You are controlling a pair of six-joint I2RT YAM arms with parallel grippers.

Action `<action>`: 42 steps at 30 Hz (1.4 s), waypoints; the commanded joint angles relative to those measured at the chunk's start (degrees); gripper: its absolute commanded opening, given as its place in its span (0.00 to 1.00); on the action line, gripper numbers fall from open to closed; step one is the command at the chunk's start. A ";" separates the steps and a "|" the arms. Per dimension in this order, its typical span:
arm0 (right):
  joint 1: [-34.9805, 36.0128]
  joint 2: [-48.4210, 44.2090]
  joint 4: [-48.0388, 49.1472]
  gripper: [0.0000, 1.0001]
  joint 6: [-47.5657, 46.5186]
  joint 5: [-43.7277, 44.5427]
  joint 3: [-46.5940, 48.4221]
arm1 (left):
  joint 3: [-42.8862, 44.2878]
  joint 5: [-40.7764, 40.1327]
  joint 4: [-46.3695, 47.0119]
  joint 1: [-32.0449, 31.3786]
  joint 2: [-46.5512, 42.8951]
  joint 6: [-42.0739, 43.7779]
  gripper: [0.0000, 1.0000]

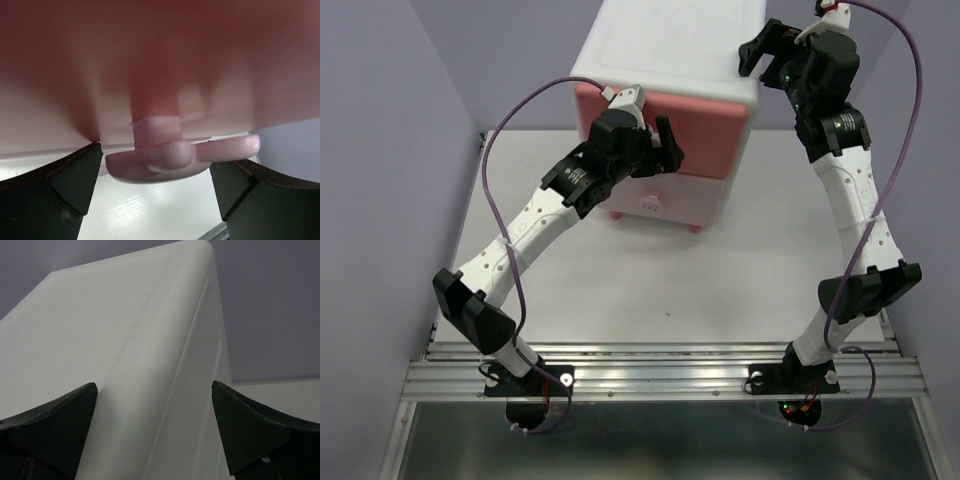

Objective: Place and organize the shoes in the shoe cabinet

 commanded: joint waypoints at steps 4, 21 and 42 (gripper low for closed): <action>-0.67 2.25 -25.49 1.00 -6.50 -0.14 -5.90 | 15.68 -8.26 4.70 0.20 8.43 -2.95 0.97; -2.42 1.72 -17.76 1.00 13.61 23.40 11.31 | 18.69 -18.29 -6.11 5.35 -10.19 6.54 0.99; -16.23 -17.69 -16.21 1.00 13.63 17.88 -23.86 | -3.01 -0.79 -1.82 44.14 -16.79 -1.29 0.99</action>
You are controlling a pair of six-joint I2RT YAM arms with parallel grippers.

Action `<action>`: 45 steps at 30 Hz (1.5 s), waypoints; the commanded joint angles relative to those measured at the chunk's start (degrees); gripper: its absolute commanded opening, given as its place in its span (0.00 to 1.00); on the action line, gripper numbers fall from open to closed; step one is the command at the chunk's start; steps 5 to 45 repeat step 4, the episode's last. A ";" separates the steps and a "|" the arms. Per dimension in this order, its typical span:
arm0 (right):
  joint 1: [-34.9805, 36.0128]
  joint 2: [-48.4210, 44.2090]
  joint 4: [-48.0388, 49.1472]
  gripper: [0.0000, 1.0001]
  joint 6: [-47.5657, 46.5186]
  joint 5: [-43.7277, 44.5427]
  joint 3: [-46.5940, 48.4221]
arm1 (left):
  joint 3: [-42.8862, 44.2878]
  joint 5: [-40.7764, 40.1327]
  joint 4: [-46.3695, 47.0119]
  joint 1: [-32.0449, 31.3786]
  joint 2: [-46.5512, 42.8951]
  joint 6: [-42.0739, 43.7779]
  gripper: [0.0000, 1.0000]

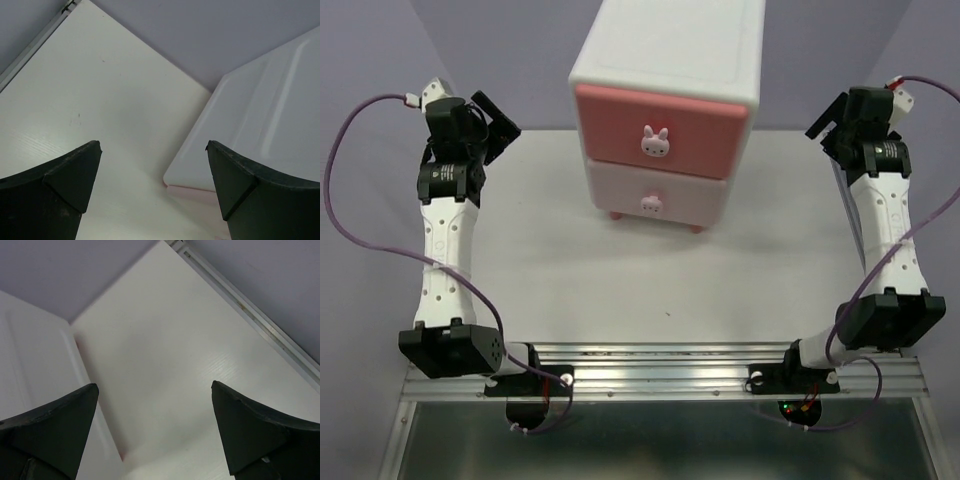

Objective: Place and organize the shoes in the shoe cabinet

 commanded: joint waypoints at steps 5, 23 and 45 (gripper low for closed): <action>-0.12 -12.04 10.02 1.00 -0.74 -1.11 -12.43 | -2.61 -5.02 5.12 0.12 -6.26 1.08 0.99; -0.12 -12.04 10.02 1.00 -0.74 -1.11 -12.43 | -2.61 -5.02 5.12 0.12 -6.26 1.08 0.99; -0.12 -12.04 10.02 1.00 -0.74 -1.11 -12.43 | -2.61 -5.02 5.12 0.12 -6.26 1.08 0.99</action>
